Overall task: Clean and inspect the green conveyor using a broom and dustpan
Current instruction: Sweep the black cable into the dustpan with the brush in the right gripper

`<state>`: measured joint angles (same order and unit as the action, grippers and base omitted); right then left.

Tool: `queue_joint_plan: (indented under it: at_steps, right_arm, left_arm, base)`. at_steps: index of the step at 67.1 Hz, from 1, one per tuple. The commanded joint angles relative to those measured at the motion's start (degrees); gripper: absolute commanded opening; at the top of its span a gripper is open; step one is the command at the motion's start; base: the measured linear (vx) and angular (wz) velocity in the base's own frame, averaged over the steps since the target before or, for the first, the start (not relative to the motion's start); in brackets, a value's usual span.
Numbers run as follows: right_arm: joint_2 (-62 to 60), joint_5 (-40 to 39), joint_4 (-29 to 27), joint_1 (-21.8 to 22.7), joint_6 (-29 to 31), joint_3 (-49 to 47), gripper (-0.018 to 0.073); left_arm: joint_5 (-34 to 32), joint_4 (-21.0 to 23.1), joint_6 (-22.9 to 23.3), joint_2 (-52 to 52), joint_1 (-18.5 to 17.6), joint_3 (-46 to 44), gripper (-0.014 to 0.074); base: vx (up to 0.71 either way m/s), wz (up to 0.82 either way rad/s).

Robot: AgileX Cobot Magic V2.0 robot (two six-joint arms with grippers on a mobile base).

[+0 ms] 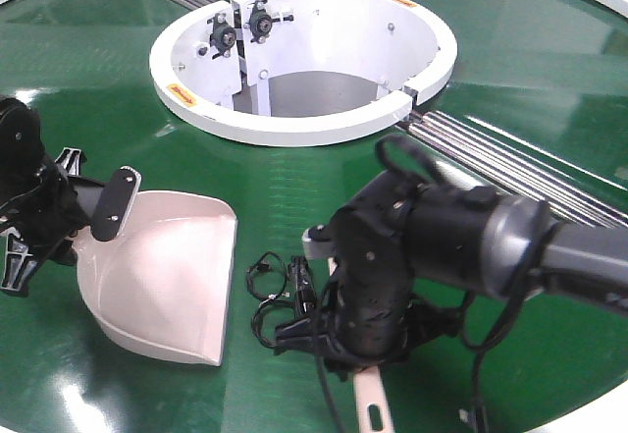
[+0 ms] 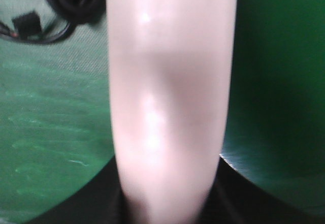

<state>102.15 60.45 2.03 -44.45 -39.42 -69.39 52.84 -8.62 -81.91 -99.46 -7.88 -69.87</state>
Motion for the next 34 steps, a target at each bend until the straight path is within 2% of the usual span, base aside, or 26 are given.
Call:
queue_joint_plan:
  at_steps: [1,17,34]
  right_arm:
    - [-1.4,-1.9,0.3,-1.0,-2.2,-1.5,-0.0005]
    - [0.3,-3.6,-2.6,-1.3,-2.7,-3.9,-0.0005]
    - [4.6,1.7,-2.0,-1.3,-2.5,-7.2,-0.0005]
  left_arm:
    - [2.2,1.3,-2.4,1.6,-1.0,-1.0,-0.0007]
    - [2.2,1.2,-2.4,1.6,-1.0,-1.0,-0.0007]
    - [2.2,1.2,-2.4,1.6,-1.0,-1.0,-0.0007]
  base:
    - [0.00,0.00]
    - [0.00,0.00]
    - [0.00,0.00]
